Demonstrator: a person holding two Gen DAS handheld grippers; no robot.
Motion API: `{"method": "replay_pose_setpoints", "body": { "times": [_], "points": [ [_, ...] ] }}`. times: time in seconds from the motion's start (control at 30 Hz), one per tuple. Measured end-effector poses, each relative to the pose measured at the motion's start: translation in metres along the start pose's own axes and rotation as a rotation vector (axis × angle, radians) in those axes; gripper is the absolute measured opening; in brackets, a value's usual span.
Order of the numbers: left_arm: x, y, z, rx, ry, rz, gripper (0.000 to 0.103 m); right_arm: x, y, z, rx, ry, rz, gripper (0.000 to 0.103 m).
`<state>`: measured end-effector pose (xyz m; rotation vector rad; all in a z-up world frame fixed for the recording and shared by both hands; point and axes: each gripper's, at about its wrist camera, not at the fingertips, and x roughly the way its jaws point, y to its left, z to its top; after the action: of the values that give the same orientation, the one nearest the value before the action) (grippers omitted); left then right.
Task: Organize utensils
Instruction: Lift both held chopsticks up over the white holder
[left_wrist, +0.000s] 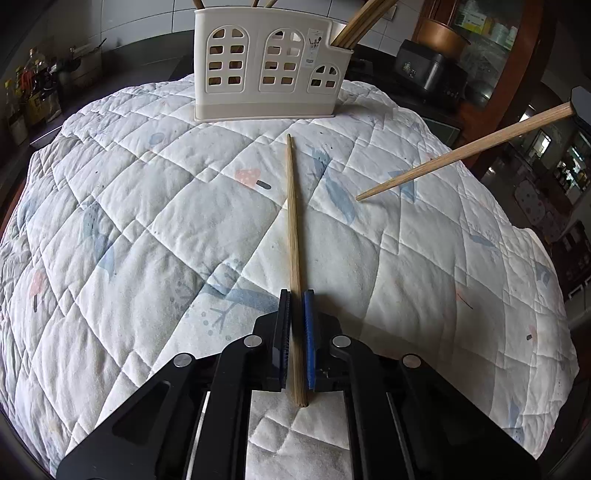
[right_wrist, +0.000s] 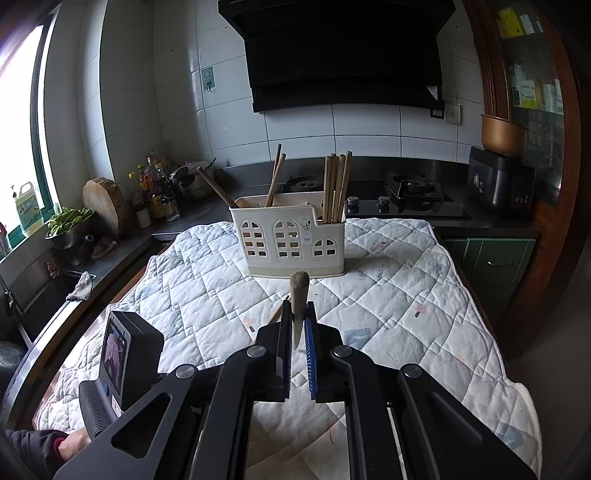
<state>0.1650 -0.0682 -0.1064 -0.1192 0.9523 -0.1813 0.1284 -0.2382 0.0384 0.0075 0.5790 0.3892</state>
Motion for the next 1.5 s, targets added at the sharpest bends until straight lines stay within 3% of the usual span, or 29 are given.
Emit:
{"method": "replay_pose_setpoints", "body": {
  "times": [0.6,0.97,1.17,1.5],
  "points": [
    [-0.052,0.021,0.024,-0.011,-0.142,-0.005,0.005,-0.003,0.006,0.01,-0.032,-0.001,-0.004,0.007],
    [-0.104,0.017,0.061,0.088,-0.321,-0.023,0.005,-0.005,0.009,0.038,-0.044,-0.031,0.017,0.007],
    [-0.118,0.013,0.077,0.132,-0.343,-0.057,0.005,-0.003,0.012,0.067,-0.056,-0.045,0.049,0.007],
    [-0.143,0.001,0.131,0.221,-0.356,-0.053,0.005,0.009,0.017,0.153,-0.071,-0.077,0.077,0.007]
  ]
}}
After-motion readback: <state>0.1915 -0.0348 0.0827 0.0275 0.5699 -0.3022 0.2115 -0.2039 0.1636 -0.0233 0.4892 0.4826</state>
